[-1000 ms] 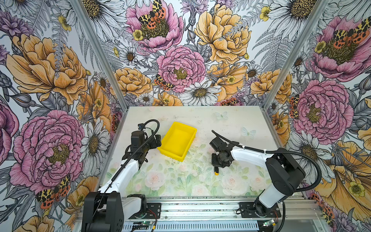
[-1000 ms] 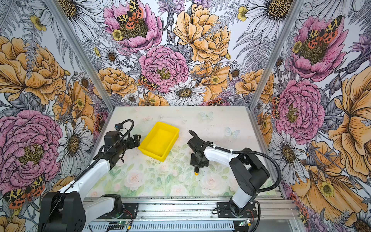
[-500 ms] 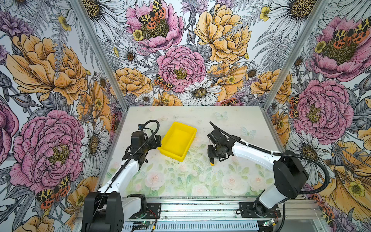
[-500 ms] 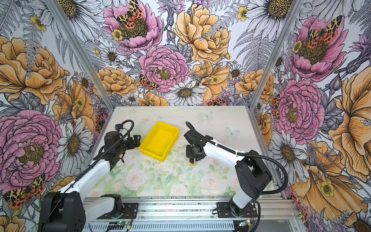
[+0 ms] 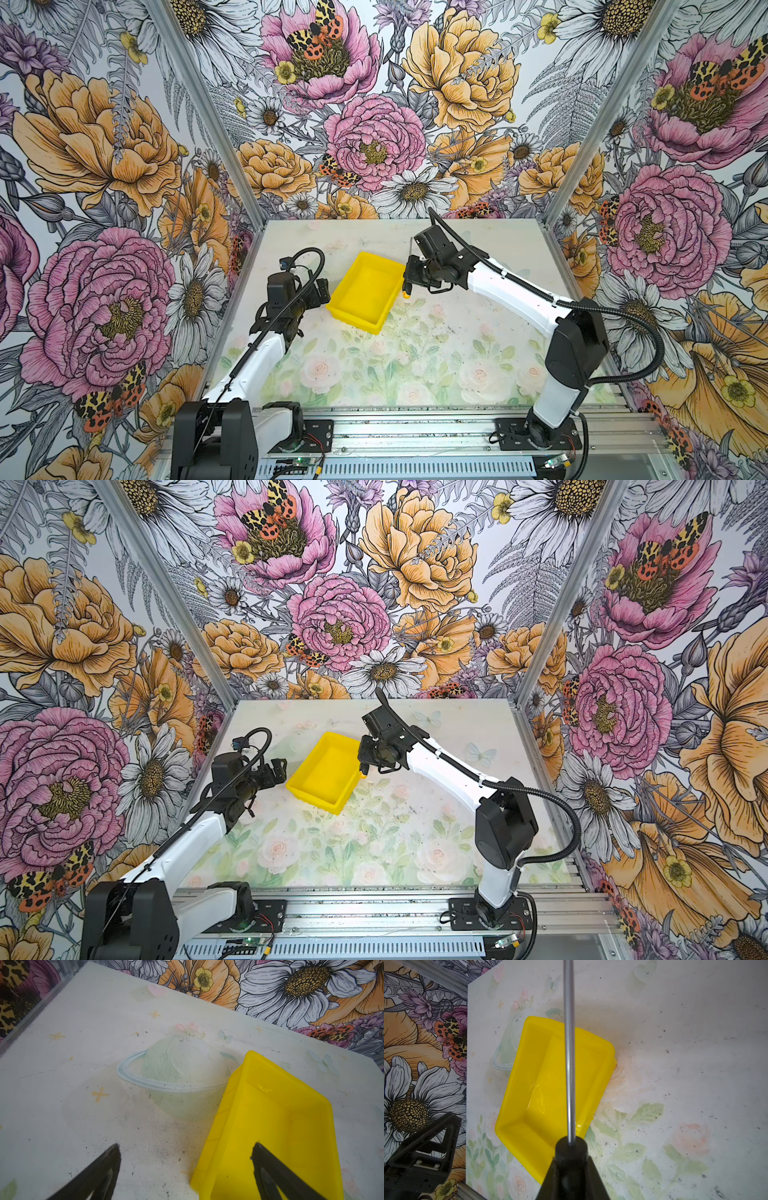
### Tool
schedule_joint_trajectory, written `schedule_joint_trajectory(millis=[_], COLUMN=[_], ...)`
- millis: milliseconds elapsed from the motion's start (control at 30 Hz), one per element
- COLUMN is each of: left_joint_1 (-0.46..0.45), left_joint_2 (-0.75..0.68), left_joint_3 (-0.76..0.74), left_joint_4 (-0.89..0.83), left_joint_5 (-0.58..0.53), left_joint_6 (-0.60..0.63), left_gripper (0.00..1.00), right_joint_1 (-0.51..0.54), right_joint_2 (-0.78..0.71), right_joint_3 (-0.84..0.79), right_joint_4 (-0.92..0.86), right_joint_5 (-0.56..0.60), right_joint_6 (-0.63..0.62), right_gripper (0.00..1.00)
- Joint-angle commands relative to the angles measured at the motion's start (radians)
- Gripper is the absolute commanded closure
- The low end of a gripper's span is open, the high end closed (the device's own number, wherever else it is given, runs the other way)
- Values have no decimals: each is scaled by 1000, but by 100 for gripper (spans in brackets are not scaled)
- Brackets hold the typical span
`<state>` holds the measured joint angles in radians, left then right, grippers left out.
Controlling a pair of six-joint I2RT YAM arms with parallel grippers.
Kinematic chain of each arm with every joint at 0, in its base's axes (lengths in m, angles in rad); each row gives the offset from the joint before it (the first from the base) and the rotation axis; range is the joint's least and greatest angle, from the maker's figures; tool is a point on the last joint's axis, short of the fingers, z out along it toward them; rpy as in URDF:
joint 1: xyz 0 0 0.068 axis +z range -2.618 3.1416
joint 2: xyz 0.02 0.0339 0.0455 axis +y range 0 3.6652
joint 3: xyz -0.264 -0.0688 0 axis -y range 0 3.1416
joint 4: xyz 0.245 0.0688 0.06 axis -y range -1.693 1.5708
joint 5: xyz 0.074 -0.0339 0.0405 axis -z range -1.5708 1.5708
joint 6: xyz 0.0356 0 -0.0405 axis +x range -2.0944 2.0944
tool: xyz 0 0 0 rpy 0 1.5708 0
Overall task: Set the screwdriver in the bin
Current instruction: 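Lift the screwdriver and carry it with the right gripper over the yellow bin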
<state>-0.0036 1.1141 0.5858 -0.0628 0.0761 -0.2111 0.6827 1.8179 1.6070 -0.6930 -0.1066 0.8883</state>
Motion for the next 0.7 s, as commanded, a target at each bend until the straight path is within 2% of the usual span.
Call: schedule_joint_trajectory(millis=[0, 267, 667], left_joint_1=[9, 6, -9], left_joint_2=[-24, -32, -45], left_joint_3=[-14, -18, -21], left_joint_4=[24, 24, 18], left_joint_5=[-8, -11, -35], left_joint_6=[-6, -7, -5], left_gripper=[1, 1, 1], right_joint_1=[24, 67, 100], right_joint_2=[77, 271, 446], right_joint_3=[105, 343, 440], right_joint_4=[9, 9, 8], right_joint_5=[-57, -110, -162], right_joint_6=[49, 72, 104], right_gripper=[100, 100, 100])
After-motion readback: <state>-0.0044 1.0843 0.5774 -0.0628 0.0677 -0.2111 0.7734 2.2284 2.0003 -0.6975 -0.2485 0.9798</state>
